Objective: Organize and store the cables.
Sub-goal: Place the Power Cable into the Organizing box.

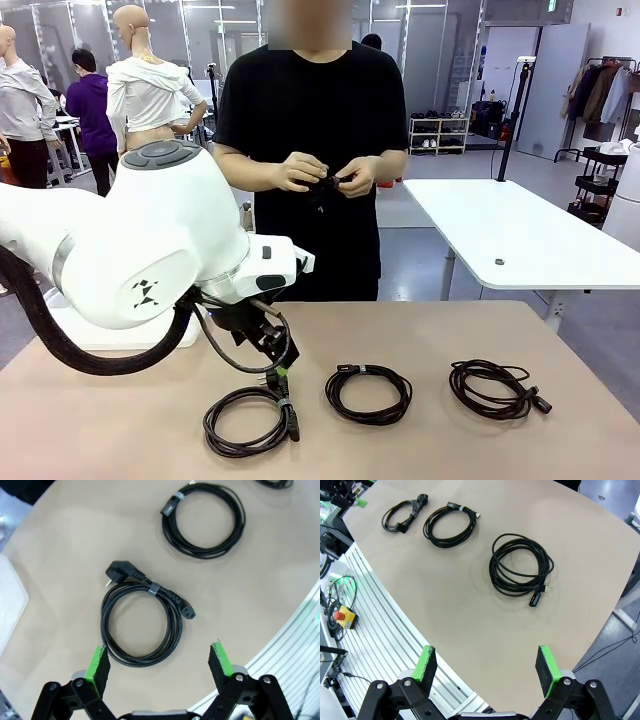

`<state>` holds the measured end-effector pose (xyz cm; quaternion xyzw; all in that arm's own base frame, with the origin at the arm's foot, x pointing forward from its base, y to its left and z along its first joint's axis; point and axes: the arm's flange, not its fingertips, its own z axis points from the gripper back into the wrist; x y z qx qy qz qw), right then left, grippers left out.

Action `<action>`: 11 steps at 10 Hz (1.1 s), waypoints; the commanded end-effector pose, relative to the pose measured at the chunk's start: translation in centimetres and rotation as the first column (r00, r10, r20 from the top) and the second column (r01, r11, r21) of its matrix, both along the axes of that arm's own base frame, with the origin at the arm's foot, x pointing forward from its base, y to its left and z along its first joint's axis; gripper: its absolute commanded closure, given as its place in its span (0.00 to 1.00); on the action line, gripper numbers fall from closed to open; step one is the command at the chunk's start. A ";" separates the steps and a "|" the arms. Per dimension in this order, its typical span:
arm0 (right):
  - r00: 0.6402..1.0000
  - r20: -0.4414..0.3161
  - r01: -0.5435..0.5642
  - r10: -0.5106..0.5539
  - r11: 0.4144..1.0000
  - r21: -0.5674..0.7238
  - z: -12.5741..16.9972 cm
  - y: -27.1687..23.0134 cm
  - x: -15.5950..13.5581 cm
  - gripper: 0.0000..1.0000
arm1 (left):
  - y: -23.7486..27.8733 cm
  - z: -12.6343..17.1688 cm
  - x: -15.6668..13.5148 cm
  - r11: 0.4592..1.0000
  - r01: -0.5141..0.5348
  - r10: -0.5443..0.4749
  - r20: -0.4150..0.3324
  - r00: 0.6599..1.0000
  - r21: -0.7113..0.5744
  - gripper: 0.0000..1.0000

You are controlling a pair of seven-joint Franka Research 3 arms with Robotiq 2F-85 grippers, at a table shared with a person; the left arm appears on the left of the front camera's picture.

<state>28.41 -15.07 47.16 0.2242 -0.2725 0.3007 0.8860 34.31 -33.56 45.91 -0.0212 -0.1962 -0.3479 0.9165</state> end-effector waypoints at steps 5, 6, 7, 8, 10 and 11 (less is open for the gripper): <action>1.000 0.008 -0.006 0.006 1.000 0.003 0.0 -0.2 0.0 0.00 | -1.0 -4.2 4.4 0.802 -0.586 0.544 -0.267 0.795 -0.111 0.00; 1.000 0.008 -0.006 0.006 1.000 0.003 0.0 -0.2 0.0 0.00 | -1.5 -4.9 5.1 0.754 -0.651 0.593 -0.337 0.731 -0.084 0.00; 1.000 0.008 -0.006 0.006 1.000 0.003 0.0 -0.2 0.0 0.00 | -2.4 -6.1 5.5 0.712 -0.701 0.650 -0.328 0.685 -0.052 0.00; 1.000 0.008 -0.006 0.006 1.000 0.003 0.0 -0.2 0.0 0.00 | -3.3 -7.3 6.2 0.683 -0.730 0.692 -0.299 0.657 -0.027 0.00; 1.000 0.008 -0.006 0.006 1.000 0.003 0.0 -0.2 0.0 0.00 | -4.3 -10.2 8.0 0.617 -0.787 0.757 -0.288 0.587 0.016 0.00; 1.000 0.008 -0.006 0.006 1.000 0.003 0.0 -0.2 0.0 0.00 | -4.8 -11.7 8.5 0.618 -0.785 0.758 -0.294 0.583 0.036 0.00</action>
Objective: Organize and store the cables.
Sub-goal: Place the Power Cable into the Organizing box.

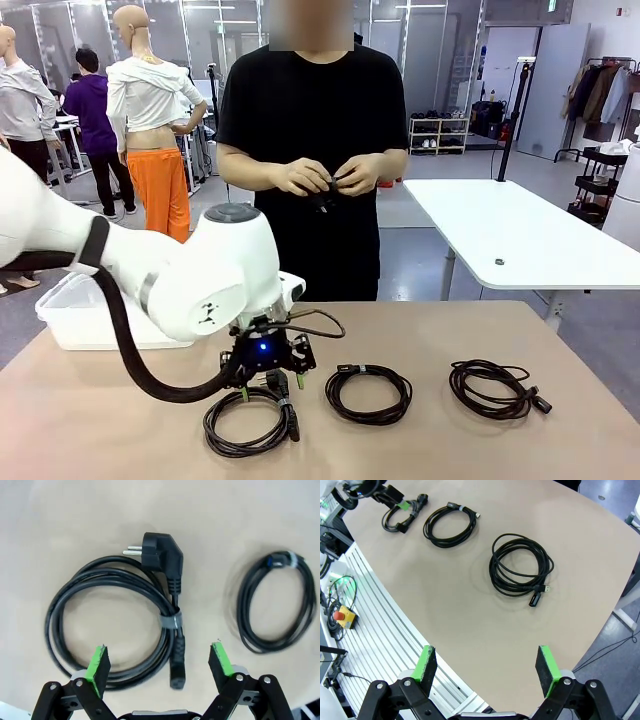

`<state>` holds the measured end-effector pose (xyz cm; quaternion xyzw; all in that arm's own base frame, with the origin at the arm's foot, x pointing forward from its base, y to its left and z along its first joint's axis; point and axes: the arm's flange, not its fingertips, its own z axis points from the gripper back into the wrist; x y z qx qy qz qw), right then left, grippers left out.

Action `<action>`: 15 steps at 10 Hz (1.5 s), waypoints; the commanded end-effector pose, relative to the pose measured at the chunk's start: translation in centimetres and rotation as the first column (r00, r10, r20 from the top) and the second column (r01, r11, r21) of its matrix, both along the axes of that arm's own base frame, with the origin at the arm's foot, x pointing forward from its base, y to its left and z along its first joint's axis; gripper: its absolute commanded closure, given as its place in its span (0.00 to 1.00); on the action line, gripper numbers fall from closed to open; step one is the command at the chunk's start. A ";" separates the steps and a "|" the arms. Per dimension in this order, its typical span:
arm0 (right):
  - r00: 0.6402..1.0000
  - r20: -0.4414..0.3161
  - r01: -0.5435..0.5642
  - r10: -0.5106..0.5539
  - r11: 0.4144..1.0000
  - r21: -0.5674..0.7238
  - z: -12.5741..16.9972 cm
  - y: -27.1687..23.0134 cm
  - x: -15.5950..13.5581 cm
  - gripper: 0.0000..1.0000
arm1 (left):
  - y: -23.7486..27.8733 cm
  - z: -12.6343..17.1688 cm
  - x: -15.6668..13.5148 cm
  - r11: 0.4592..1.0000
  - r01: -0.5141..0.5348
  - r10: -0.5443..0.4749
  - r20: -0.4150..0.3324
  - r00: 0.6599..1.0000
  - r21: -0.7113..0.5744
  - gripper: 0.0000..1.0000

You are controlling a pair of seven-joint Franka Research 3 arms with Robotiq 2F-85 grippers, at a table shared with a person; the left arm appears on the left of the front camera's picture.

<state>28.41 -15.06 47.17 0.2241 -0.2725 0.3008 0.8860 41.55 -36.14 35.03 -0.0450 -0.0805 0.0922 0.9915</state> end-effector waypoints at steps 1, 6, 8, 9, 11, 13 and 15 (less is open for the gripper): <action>1.000 0.008 -0.006 0.006 1.000 0.004 0.0 -0.2 0.0 0.00 | -2.5 -1.8 1.5 0.999 -0.021 0.022 -0.040 0.999 0.033 0.00; 1.000 0.008 -0.006 0.006 1.000 0.004 0.0 -0.2 0.0 0.00 | -2.1 -3.9 1.9 0.997 -0.069 0.071 -0.039 0.997 0.038 0.37; 1.000 0.008 -0.006 0.006 1.000 0.004 0.0 -0.2 0.0 0.00 | -1.6 -3.7 1.8 0.997 -0.069 0.071 -0.042 0.997 0.046 0.96; 1.000 0.008 -0.006 0.006 1.000 0.004 0.0 -0.2 0.0 0.00 | -1.6 -3.8 1.9 0.997 -0.065 0.067 -0.049 0.997 0.046 1.00; 1.000 0.008 -0.006 0.006 1.000 0.004 0.0 -0.2 0.0 0.00 | -1.5 -3.7 2.1 0.997 -0.069 0.071 -0.043 0.997 0.046 1.00; 1.000 0.008 -0.006 0.006 1.000 0.004 0.0 -0.2 0.0 0.00 | -1.2 -2.7 2.0 0.997 -0.059 0.061 -0.024 0.998 0.047 1.00; 1.000 0.008 -0.006 0.006 1.000 0.004 0.0 -0.2 0.0 0.00 | 0.4 2.1 1.0 0.989 0.078 -0.078 0.000 0.997 0.124 1.00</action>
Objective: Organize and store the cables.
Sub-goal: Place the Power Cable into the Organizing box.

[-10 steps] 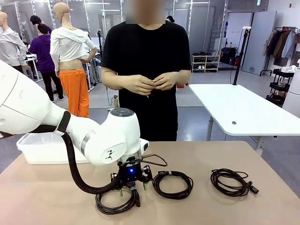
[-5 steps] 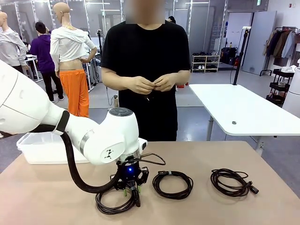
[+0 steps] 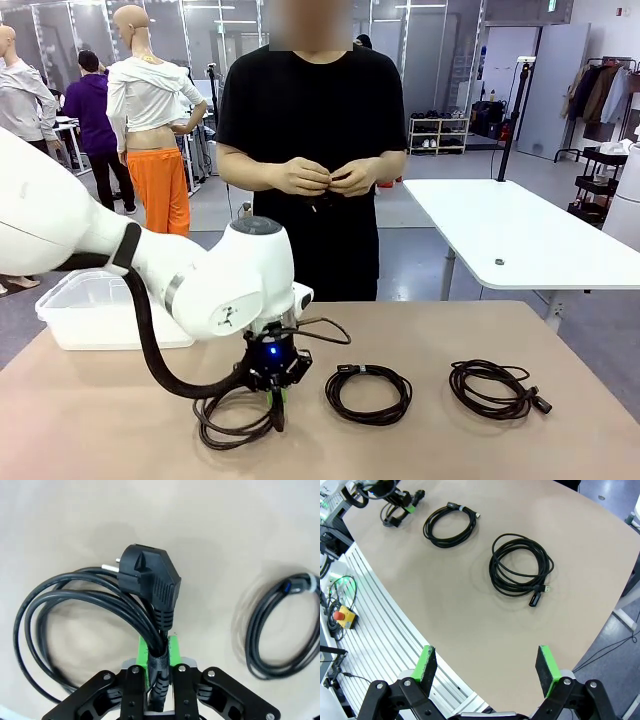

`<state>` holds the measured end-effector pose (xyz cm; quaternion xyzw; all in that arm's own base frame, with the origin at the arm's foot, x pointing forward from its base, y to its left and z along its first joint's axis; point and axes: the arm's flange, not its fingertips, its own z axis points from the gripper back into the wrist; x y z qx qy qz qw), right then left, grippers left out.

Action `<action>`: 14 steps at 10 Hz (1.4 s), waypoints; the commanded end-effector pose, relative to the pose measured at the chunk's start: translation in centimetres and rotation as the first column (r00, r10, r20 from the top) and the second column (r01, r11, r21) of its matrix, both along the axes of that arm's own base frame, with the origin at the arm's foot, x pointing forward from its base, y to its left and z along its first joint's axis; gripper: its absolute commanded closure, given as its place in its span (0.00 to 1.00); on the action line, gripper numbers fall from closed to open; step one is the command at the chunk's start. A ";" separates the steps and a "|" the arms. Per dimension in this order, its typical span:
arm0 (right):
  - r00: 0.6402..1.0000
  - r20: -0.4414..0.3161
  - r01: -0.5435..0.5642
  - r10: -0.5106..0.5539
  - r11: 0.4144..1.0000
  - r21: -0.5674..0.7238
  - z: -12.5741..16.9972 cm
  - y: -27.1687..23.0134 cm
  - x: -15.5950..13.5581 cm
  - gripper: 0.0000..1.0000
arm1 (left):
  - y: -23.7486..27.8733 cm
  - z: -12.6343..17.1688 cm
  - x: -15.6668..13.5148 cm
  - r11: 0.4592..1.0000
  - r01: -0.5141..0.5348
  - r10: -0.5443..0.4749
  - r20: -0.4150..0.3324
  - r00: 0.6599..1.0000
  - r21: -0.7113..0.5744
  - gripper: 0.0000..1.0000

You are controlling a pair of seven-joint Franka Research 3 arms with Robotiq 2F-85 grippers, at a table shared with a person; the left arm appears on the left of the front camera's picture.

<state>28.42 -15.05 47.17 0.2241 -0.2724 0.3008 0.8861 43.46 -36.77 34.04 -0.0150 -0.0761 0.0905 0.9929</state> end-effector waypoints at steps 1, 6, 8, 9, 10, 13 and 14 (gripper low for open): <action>1.000 0.008 -0.006 0.006 1.000 0.004 0.0 -0.2 0.0 0.00 | 2.2 5.7 -1.4 0.990 0.123 -0.126 0.044 0.991 0.063 1.00; 1.000 0.008 -0.006 0.006 1.000 0.004 0.0 -0.2 0.0 0.00 | 6.4 14.0 -4.0 0.952 0.297 -0.305 0.183 0.934 0.075 1.00; 1.000 0.008 -0.006 0.006 1.000 0.004 0.0 -0.2 0.0 0.00 | 5.4 13.7 -3.0 0.962 0.263 -0.273 0.161 0.949 0.080 1.00; 1.000 0.008 -0.006 0.006 1.000 0.004 0.0 -0.2 0.0 0.00 | 5.4 13.7 -3.0 0.962 0.263 -0.273 0.161 0.949 0.080 1.00; 1.000 0.008 -0.006 0.006 1.000 0.004 0.0 -0.2 0.0 0.00 | 5.4 13.7 -3.0 0.962 0.263 -0.273 0.161 0.949 0.080 1.00; 1.000 0.008 -0.006 0.006 1.000 0.004 0.0 -0.2 0.0 0.00 | 5.4 13.7 -3.0 0.962 0.263 -0.273 0.161 0.949 0.080 1.00; 1.000 0.008 -0.006 0.006 1.000 0.004 0.0 -0.2 0.0 0.00 | 5.8 13.0 -3.2 0.957 0.277 -0.288 0.145 0.947 0.091 0.82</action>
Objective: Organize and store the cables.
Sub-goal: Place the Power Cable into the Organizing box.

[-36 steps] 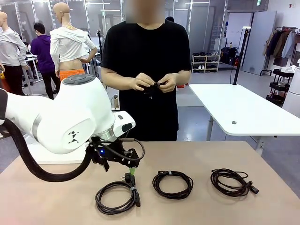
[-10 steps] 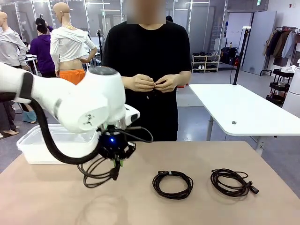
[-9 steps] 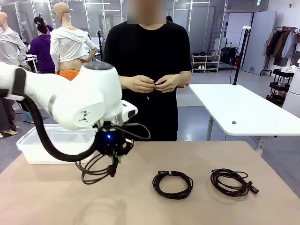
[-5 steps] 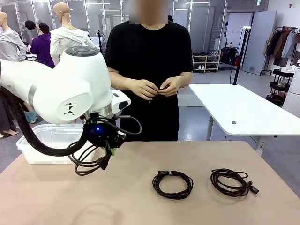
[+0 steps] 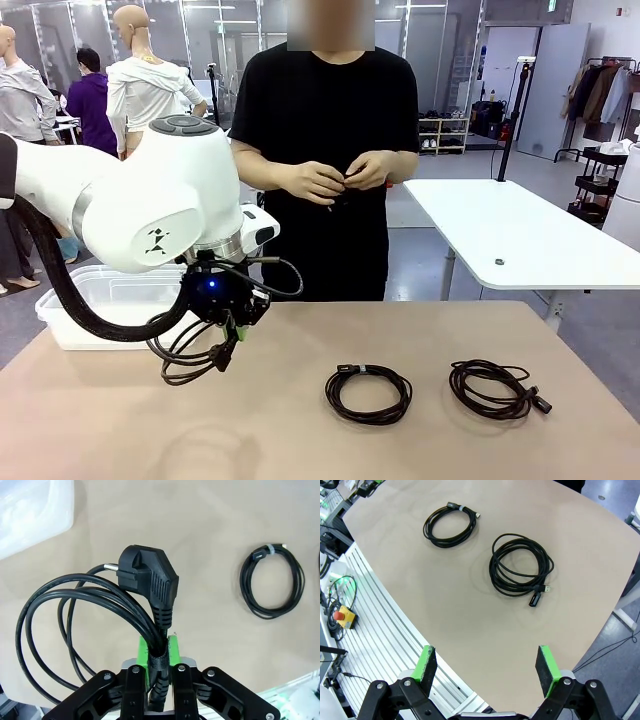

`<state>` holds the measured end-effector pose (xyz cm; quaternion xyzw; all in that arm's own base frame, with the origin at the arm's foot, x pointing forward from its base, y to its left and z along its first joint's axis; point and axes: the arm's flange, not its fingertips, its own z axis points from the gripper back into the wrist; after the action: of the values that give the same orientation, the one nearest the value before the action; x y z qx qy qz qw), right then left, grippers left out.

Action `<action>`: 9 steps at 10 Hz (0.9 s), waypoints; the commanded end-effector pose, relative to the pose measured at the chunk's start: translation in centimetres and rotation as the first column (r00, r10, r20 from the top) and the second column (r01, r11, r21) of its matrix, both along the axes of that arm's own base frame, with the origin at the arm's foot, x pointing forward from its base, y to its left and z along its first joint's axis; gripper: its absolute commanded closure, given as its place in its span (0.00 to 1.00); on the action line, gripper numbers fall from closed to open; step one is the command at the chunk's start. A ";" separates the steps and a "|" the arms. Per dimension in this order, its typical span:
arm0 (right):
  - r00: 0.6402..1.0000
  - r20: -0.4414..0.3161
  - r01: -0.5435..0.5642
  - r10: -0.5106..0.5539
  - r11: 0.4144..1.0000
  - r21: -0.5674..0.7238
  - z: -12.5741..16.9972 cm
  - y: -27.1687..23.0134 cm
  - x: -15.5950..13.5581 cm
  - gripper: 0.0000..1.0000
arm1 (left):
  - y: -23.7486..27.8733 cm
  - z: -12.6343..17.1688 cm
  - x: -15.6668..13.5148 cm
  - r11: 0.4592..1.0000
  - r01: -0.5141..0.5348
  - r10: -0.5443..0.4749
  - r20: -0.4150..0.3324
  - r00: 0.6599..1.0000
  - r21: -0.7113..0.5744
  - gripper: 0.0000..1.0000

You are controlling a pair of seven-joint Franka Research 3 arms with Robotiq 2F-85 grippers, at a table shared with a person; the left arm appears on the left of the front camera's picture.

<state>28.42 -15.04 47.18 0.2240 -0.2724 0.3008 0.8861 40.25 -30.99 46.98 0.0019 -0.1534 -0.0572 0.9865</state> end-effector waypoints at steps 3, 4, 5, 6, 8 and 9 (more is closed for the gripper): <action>1.000 0.008 -0.006 0.006 1.000 0.004 0.0 -0.2 0.0 0.00 | 4.8 0.2 3.8 0.995 0.102 -0.103 0.077 0.992 0.011 0.82; 1.000 0.008 -0.006 0.006 1.000 0.004 0.0 -0.2 0.0 0.00 | 6.4 0.7 5.0 0.994 0.109 -0.110 0.115 0.987 0.013 0.82; 1.000 0.008 -0.006 0.006 1.000 0.004 0.0 -0.2 0.0 0.00 | 8.2 1.2 6.2 0.992 0.118 -0.124 0.129 0.984 0.051 0.82; 1.000 0.008 -0.006 0.006 1.000 0.004 0.0 -0.2 0.0 0.00 | 10.7 2.2 7.4 0.988 0.146 -0.151 0.148 0.977 0.045 0.82; 1.000 0.008 -0.006 0.006 1.000 0.004 0.0 -0.2 0.0 0.00 | 15.2 2.8 10.6 0.993 0.119 -0.120 0.138 0.983 0.016 0.82; 1.000 0.008 -0.006 0.006 1.000 0.004 0.0 -0.2 0.0 0.00 | 17.0 3.0 12.0 0.996 0.093 -0.091 0.136 0.987 -0.013 0.82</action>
<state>28.40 -15.07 47.18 0.2236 -0.2724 0.3003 0.8864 50.82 -14.52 49.66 0.0106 -0.2171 -0.1034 0.9706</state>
